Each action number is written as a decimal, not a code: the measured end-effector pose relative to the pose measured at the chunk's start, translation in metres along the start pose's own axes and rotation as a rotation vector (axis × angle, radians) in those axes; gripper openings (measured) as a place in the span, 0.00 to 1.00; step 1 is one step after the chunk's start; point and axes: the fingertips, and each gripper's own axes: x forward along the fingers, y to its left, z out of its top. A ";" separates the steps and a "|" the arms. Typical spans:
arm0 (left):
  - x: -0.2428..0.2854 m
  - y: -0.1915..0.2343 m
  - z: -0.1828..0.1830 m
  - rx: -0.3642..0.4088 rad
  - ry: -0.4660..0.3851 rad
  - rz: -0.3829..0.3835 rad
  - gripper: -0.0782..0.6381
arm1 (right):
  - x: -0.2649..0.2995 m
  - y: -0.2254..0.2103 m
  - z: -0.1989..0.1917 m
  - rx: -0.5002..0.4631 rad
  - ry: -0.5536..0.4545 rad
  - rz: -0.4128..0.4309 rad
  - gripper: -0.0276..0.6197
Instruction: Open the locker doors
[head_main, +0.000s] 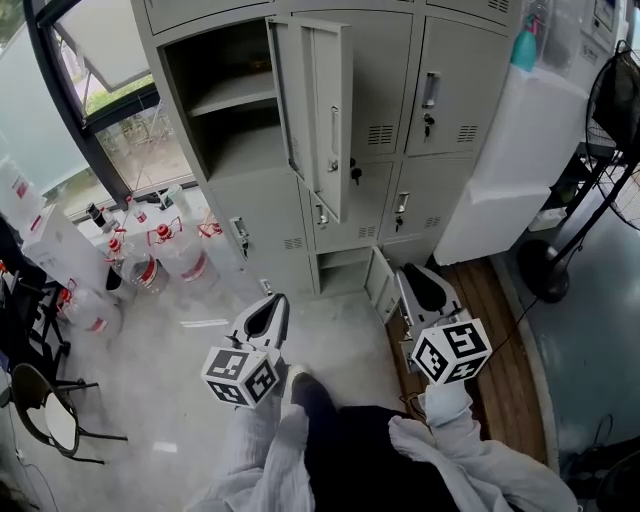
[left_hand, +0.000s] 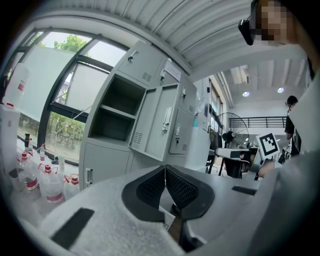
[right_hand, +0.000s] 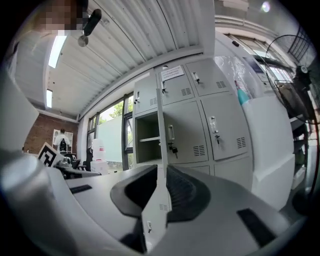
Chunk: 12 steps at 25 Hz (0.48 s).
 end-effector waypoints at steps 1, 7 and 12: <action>0.001 -0.002 -0.002 -0.001 0.003 -0.005 0.12 | -0.004 0.004 -0.005 -0.013 0.003 0.012 0.13; 0.004 -0.019 -0.021 -0.005 0.036 -0.028 0.12 | -0.026 0.005 -0.036 -0.037 0.057 0.019 0.04; 0.008 -0.028 -0.029 0.003 0.053 -0.051 0.12 | -0.030 0.008 -0.056 -0.046 0.109 0.021 0.04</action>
